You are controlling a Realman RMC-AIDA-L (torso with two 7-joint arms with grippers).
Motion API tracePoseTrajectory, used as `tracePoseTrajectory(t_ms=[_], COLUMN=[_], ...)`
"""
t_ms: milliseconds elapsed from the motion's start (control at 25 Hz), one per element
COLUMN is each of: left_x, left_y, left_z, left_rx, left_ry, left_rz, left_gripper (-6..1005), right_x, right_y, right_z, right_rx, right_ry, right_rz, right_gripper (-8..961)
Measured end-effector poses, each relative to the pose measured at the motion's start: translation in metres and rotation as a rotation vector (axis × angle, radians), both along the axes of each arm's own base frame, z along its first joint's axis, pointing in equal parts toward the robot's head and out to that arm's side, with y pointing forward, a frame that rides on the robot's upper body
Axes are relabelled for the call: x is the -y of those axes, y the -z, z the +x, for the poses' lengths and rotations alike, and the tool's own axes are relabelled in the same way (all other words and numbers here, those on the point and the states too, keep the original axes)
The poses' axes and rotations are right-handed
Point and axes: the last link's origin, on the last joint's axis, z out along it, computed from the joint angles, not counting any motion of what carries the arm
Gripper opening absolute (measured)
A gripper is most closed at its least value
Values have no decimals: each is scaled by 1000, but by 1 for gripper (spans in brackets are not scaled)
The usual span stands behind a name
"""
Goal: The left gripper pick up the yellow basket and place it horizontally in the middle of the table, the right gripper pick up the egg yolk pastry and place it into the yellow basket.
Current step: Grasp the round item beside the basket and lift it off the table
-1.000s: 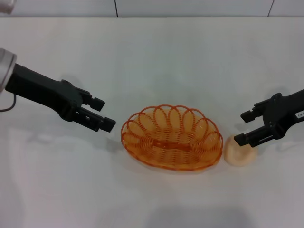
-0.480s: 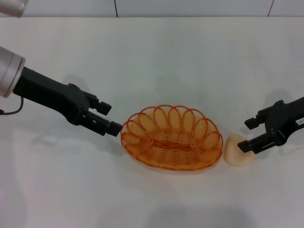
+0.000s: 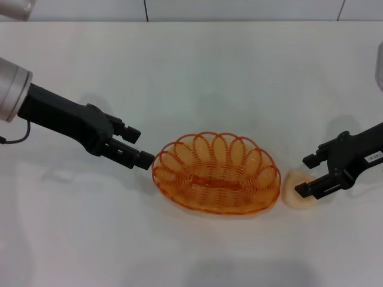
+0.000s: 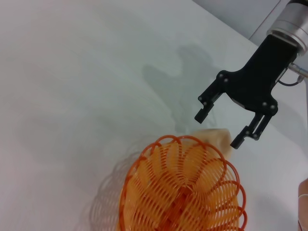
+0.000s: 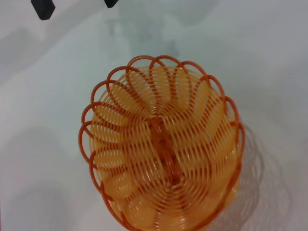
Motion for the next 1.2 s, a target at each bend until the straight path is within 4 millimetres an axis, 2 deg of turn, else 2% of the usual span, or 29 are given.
tracePoseTrajectory(t_ms=[240,480,720,920,1120,1200], left_x=[0,-1,-2,-2,-2,-1], left_y=[0,-1,-1,-1,-1,-1], left_z=[0,-1,-1,-2,-2,-2], left_rx=[1,-2,-4,-4,-3,-2], left_ry=[-1,-4,-6,-6,-8,-9], left_rz=[3,9,15,15,17,18], left_gripper=[858,858,858,858,858,858], right_x=[-2,-3,-3,-2,-2,-2], right_y=[2,3,3,4,6,6], right_z=[-5,-6,-6,-4,-4,-5], right_rx=[3,19,32,65,91,91], right_ry=[-14,-10,-6,4,13,11], right_rz=[-1,-5,-9,-19,-30,-31], right_gripper=[718,560,536,335,176,153])
